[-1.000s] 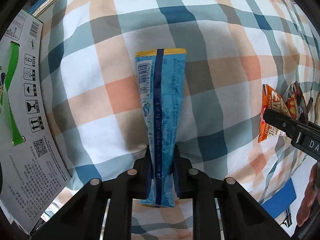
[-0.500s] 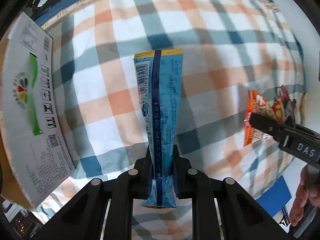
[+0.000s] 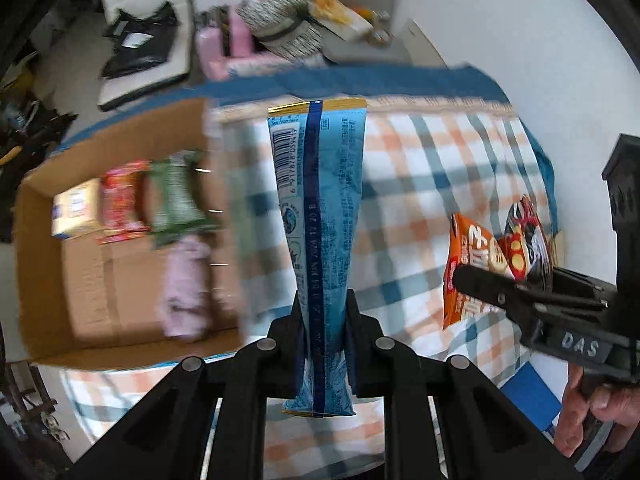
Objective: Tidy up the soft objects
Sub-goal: 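Carry both packets over the box and open both tools to release them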
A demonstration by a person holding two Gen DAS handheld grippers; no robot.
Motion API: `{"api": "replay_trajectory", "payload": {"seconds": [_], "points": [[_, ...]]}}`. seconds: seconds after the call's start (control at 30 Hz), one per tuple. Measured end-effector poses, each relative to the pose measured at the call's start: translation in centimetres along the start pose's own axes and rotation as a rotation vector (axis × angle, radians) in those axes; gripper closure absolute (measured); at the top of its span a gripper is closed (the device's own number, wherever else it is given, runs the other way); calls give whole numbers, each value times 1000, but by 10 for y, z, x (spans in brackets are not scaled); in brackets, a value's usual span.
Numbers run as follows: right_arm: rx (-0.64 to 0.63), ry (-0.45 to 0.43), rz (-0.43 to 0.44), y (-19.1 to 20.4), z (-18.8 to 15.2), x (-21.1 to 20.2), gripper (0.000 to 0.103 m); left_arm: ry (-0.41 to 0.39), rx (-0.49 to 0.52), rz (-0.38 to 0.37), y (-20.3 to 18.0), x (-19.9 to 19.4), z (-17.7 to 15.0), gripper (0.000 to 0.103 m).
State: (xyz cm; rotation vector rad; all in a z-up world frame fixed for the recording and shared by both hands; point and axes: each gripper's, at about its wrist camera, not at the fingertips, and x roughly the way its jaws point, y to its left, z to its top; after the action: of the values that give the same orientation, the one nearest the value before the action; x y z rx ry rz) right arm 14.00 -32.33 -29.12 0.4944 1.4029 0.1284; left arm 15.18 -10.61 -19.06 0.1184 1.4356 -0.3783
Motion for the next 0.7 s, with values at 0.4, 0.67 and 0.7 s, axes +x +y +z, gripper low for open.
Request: {"api": "replay_trajectory", "payload": {"seconds": [0.4, 0.67, 0.7], "points": [[-196, 3, 82, 211, -11, 23, 44, -99, -170, 159, 158, -65, -25, 90], [-226, 38, 59, 278, -9, 68, 44, -75, -226, 170, 217, -54, -25, 90], [-226, 46, 54, 283, -4, 79, 44, -55, -232, 167, 225, -45, -22, 90]]}}
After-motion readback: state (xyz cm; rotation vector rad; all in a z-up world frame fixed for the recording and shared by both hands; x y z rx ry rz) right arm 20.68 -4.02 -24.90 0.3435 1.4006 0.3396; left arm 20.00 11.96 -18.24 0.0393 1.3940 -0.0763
